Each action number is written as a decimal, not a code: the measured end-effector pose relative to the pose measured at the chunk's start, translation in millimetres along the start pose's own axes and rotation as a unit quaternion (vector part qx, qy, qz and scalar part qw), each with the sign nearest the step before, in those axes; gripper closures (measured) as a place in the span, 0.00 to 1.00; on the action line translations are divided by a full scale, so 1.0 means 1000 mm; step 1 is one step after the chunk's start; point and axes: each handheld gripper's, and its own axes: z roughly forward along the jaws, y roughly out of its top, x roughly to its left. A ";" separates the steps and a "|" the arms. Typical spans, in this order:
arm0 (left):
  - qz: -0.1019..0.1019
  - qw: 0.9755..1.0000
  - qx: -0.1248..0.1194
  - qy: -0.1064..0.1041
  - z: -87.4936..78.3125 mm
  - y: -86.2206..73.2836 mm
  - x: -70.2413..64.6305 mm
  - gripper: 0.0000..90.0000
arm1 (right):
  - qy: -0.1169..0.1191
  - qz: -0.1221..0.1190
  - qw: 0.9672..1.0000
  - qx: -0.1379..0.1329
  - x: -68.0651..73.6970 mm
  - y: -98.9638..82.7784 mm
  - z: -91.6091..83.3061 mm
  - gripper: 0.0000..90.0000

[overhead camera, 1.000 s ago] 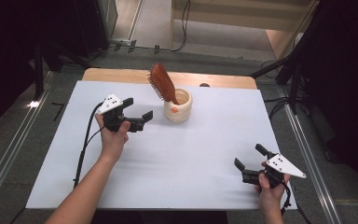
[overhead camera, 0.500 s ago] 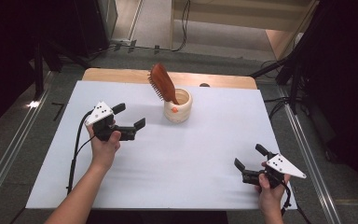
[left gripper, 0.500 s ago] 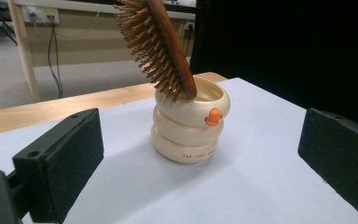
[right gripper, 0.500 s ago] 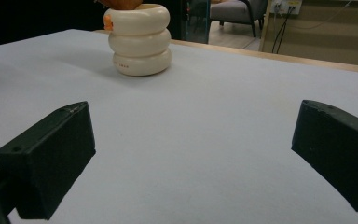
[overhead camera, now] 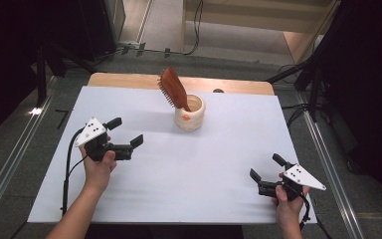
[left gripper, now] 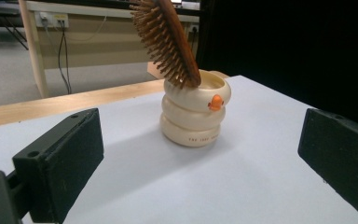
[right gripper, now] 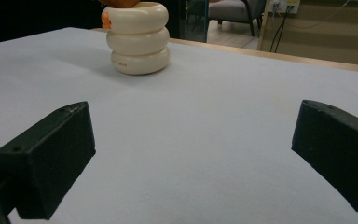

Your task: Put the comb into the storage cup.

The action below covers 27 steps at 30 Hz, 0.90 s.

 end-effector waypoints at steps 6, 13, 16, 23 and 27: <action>-0.001 1.000 -0.002 0.005 -0.015 -0.007 0.003 0.01 | 0.000 -0.003 1.000 0.002 0.001 0.000 0.000 0.00; -0.005 1.000 -0.004 0.010 -0.033 -0.013 0.008 0.01 | -0.002 -0.001 1.000 0.002 0.001 0.000 0.000 0.00; -0.003 1.000 -0.003 0.011 -0.039 -0.016 0.008 0.01 | -0.004 -0.001 1.000 0.003 0.001 0.000 0.000 0.00; -0.001 1.000 -0.006 0.022 -0.055 -0.022 0.010 0.01 | -0.005 -0.001 1.000 0.001 0.001 0.000 -0.001 0.00; 0.005 1.000 -0.005 0.026 -0.063 -0.024 0.009 0.01 | -0.005 0.000 1.000 0.001 0.001 0.000 0.000 0.00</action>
